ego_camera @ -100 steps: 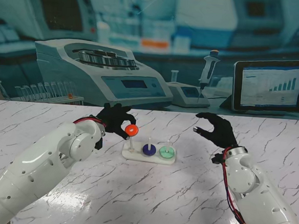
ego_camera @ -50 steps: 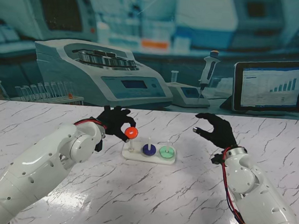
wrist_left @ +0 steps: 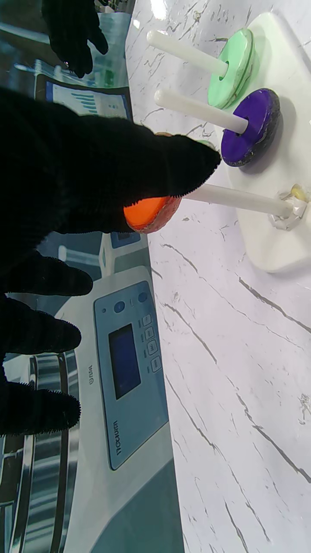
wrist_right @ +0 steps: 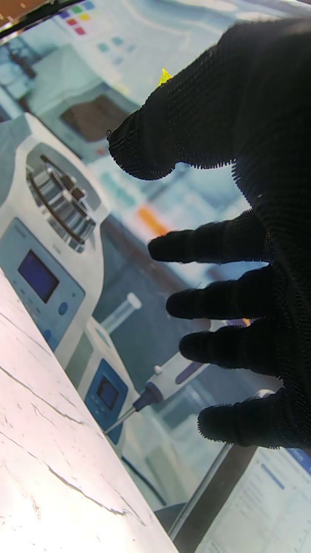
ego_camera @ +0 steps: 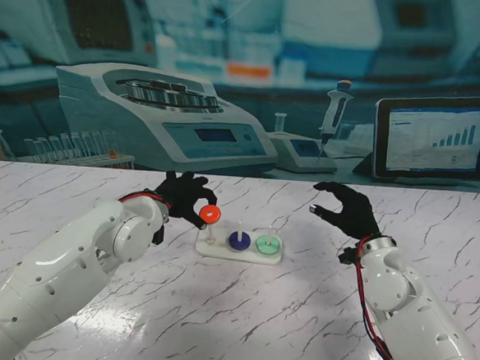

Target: Move the three rings of the Hanoi Tower from the left rod to the right rod

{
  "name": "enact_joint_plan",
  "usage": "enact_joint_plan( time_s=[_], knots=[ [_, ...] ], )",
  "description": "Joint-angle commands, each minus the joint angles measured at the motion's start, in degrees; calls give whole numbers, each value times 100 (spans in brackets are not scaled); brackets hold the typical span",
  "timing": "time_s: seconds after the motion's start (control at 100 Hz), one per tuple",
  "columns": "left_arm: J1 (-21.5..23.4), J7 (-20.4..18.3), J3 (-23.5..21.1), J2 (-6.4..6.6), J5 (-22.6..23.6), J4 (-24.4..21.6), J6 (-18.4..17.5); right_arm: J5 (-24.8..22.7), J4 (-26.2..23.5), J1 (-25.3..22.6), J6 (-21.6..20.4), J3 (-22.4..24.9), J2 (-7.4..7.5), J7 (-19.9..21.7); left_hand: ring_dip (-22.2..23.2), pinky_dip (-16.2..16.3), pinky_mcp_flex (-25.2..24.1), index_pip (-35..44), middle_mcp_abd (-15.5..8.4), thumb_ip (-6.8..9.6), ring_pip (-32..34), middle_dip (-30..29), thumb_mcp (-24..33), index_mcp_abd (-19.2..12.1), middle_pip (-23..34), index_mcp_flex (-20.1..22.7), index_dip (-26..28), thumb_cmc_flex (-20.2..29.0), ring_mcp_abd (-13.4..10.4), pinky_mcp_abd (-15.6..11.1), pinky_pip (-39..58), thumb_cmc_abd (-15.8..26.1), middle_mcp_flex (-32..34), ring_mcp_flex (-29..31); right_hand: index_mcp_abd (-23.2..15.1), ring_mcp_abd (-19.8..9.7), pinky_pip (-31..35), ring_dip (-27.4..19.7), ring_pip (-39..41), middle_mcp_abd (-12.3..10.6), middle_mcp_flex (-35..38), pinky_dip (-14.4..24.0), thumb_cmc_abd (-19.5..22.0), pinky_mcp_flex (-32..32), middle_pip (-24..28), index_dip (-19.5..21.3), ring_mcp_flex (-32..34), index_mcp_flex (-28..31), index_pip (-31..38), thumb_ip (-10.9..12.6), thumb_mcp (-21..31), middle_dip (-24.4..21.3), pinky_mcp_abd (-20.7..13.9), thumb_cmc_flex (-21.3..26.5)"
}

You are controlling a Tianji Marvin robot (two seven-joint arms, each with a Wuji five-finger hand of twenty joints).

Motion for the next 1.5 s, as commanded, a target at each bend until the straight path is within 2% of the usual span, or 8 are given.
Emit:
enact_joint_plan(
  time_s=[0.0, 0.82, 1.49],
  knots=[
    [10, -70, 16, -10, -22, 1, -110, 19, -10, -24, 2, -26, -49, -5, 18, 54, -34, 510, -64, -61, -35, 21, 203, -423, -19, 540, 75, 318, 37, 99, 145, 242, 52, 55, -105, -16, 48, 102, 77, -75, 126, 48, 106, -53, 28, -79, 21, 87, 18, 149, -85, 23, -464, 111],
    [16, -142, 38, 2, -54, 27, -90, 23, 8, -20, -20, -29, -51, -10, 15, 51, -33, 565, -73, -52, -35, 24, 210, -411, -16, 552, 70, 334, 37, 106, 149, 209, 66, 54, -89, -54, 40, 46, -128, -66, 107, 47, 125, -74, -20, -82, -48, 68, 0, 149, -86, 10, -477, 124],
    [-66, -199, 198, 2, -161, 140, -24, 15, 2, -29, -27, -12, -49, -15, 21, 54, -29, 611, -85, -51, -25, 28, 211, -410, -10, 548, 58, 344, 18, 98, 161, 196, 75, 68, -118, -20, 48, 94, 107, -75, 112, 48, 95, -58, 24, -77, -2, 79, 17, 147, -73, 19, -467, 109]
  ],
)
